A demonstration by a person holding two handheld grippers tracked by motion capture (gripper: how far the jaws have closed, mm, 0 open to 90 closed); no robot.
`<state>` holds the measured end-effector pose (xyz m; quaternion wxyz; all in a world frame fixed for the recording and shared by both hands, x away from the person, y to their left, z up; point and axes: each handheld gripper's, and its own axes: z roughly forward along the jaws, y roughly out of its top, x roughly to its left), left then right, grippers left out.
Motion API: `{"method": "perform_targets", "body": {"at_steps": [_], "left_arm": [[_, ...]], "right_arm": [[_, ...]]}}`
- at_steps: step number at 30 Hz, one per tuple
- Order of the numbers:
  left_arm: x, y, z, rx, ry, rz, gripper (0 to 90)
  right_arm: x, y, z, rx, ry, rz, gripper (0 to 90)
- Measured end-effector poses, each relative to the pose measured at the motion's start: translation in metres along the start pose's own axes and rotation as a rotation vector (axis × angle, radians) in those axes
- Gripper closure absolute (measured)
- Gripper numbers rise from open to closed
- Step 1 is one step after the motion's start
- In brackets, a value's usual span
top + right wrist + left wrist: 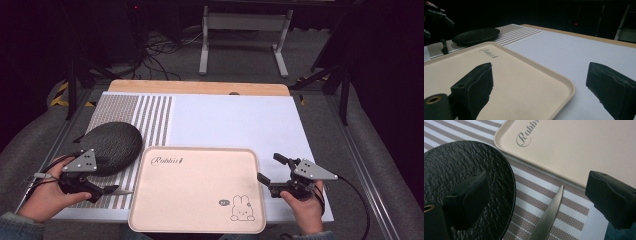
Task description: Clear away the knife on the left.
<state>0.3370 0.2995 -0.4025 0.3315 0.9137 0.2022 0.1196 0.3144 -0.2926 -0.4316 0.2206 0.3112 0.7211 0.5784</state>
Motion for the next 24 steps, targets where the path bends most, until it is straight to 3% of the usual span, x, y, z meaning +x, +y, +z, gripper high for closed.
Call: {"method": "perform_targets", "body": {"at_steps": [6,15,17,24], "left_arm": [[0.0016,0.0031,-0.0032,0.089,0.003,0.043,8.4],[0.0031,0.0061,-0.0031,0.198,-0.028,0.087,11.0],[0.0053,0.0063,-0.0028,0.214,-0.056,0.073,12.0],[0.0097,0.0070,-0.0044,0.265,-0.052,0.075,15.4]], "right_arm": [[-0.0003,-0.0001,-0.0016,-0.011,0.007,0.009,8.0],[-0.0013,-0.0005,-0.0025,-0.031,0.015,0.021,7.6],[-0.0017,-0.0009,-0.0025,-0.039,0.024,0.034,7.5],[-0.0033,0.0011,-0.0018,-0.059,0.036,0.045,7.4]]}}
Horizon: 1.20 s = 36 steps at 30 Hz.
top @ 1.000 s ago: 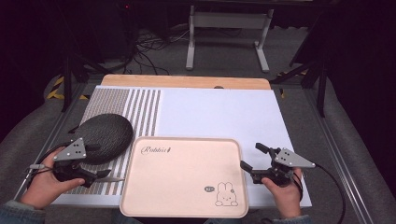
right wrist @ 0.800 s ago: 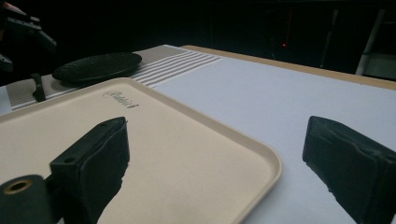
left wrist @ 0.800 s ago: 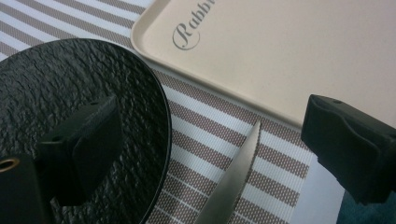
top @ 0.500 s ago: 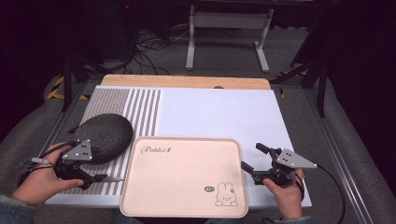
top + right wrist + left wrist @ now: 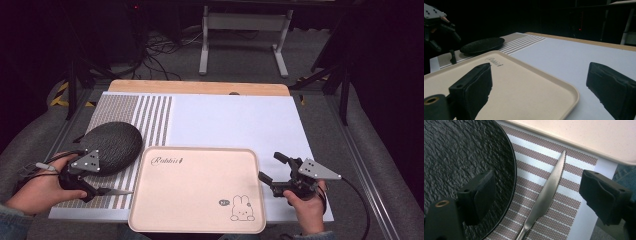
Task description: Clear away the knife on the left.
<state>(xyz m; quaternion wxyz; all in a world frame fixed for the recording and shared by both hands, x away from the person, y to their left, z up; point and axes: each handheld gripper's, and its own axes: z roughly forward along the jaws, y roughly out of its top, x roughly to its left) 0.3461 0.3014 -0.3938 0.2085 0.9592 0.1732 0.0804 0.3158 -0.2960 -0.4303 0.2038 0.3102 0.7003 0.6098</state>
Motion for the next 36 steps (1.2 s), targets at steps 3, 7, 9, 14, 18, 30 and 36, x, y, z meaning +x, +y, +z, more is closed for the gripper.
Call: {"method": "perform_targets", "body": {"at_steps": [3,7,9,14,18,30,36], "left_arm": [[0.000,0.000,0.001,0.035,-0.002,0.015,16.4],[0.000,0.000,0.003,0.055,-0.019,0.045,16.3],[0.002,-0.001,0.003,0.070,-0.025,0.056,16.8],[0.002,-0.006,0.006,0.096,-0.047,0.079,19.5],[0.002,-0.008,0.008,0.108,-0.039,0.132,21.0],[0.007,-0.012,0.009,0.231,-0.043,0.222,29.6],[0.010,-0.014,0.014,0.288,-0.089,0.283,35.6]], "right_arm": [[0.000,0.000,0.002,0.005,0.001,-0.002,7.3],[0.000,-0.001,0.002,0.003,0.002,-0.003,7.1],[0.001,-0.001,0.001,0.001,0.003,-0.004,6.9],[0.004,0.000,0.000,0.010,-0.010,-0.039,7.5],[0.003,-0.001,-0.001,-0.001,-0.004,-0.027,7.6],[0.003,-0.001,-0.002,-0.010,0.007,-0.022,6.9],[0.002,-0.001,-0.004,-0.032,0.031,-0.019,6.5]]}}
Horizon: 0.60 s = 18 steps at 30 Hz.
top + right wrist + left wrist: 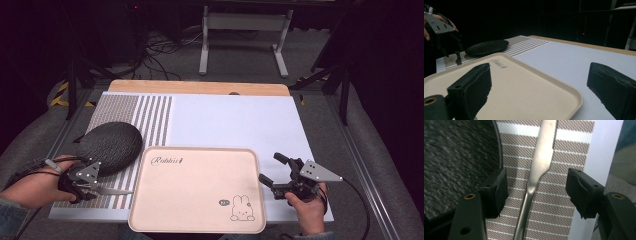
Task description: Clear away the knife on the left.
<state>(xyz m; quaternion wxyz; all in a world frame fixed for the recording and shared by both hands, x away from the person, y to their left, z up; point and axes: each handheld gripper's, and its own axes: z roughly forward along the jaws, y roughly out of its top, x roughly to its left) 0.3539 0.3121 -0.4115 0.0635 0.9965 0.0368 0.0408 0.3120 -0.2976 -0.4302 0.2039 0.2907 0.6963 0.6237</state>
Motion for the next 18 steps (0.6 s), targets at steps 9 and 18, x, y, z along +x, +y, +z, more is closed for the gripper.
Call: {"method": "perform_targets", "body": {"at_steps": [9,18], "left_arm": [[0.003,-0.002,0.005,0.079,-0.042,-0.034,45.9],[0.011,-0.006,0.011,0.092,-0.045,0.030,59.7]], "right_arm": [[0.002,0.002,-0.001,-0.002,0.004,-0.008,6.5],[0.002,0.002,-0.002,-0.002,0.014,-0.011,7.3]]}}
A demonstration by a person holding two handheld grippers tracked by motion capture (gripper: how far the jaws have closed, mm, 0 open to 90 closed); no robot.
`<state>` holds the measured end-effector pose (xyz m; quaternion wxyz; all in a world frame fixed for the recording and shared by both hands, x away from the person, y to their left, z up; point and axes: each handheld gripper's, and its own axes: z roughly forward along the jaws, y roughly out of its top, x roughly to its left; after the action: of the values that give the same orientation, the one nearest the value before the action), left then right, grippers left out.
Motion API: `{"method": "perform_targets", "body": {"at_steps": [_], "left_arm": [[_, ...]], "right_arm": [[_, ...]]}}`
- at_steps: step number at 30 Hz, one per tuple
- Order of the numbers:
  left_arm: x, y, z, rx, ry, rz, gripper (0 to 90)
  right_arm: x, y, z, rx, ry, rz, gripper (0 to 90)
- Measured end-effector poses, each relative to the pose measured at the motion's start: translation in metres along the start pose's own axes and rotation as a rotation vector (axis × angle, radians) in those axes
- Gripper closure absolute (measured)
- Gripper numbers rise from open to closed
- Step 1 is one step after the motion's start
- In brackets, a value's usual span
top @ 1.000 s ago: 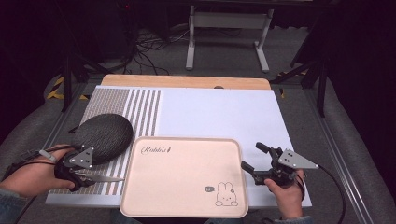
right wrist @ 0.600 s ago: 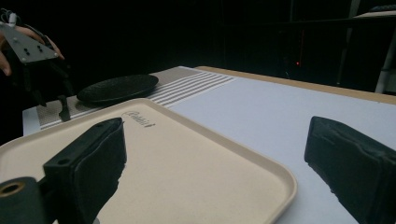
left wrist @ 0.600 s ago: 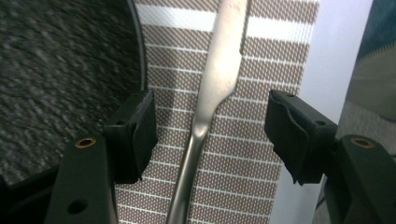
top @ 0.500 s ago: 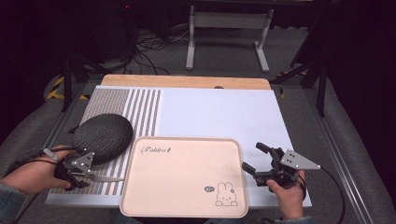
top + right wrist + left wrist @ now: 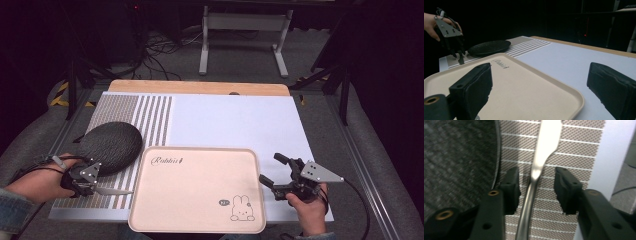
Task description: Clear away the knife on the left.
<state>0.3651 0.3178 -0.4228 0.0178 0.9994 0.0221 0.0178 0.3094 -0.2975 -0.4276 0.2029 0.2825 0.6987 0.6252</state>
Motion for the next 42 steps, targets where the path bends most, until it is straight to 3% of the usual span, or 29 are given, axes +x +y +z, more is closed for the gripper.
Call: {"method": "perform_targets", "body": {"at_steps": [2,6,8,9,10,15,28,32,42], "left_arm": [[0.001,-0.001,0.002,0.035,-0.010,-0.003,60.2],[0.003,-0.002,0.005,0.049,-0.023,0.007,63.5],[0.003,-0.002,0.005,0.043,-0.005,0.041,67.6],[0.003,-0.003,0.004,0.050,0.000,0.061,74.2],[0.003,-0.003,0.004,0.050,0.000,0.061,76.1],[0.004,0.000,0.006,0.067,-0.011,0.098,79.6],[0.002,0.004,0.006,0.087,-0.002,0.099,80.0],[0.002,0.004,0.006,0.083,-0.018,0.086,80.1],[0.001,0.003,-0.016,0.011,0.020,0.038,80.1]], "right_arm": [[0.001,0.000,0.000,-0.001,0.006,-0.004,7.4],[0.001,0.000,0.000,-0.001,0.012,-0.006,7.6],[0.001,0.000,0.000,0.001,0.013,0.000,7.6],[0.000,-0.001,0.000,0.003,0.012,-0.002,7.8],[0.000,-0.001,0.000,0.003,0.013,0.001,7.9],[0.001,-0.001,0.000,0.002,0.014,0.000,8.4],[0.001,0.000,-0.001,-0.004,0.014,-0.006,8.5],[0.000,-0.001,-0.001,0.000,0.014,-0.002,8.5],[-0.001,-0.001,-0.001,0.003,0.012,0.002,8.8]]}}
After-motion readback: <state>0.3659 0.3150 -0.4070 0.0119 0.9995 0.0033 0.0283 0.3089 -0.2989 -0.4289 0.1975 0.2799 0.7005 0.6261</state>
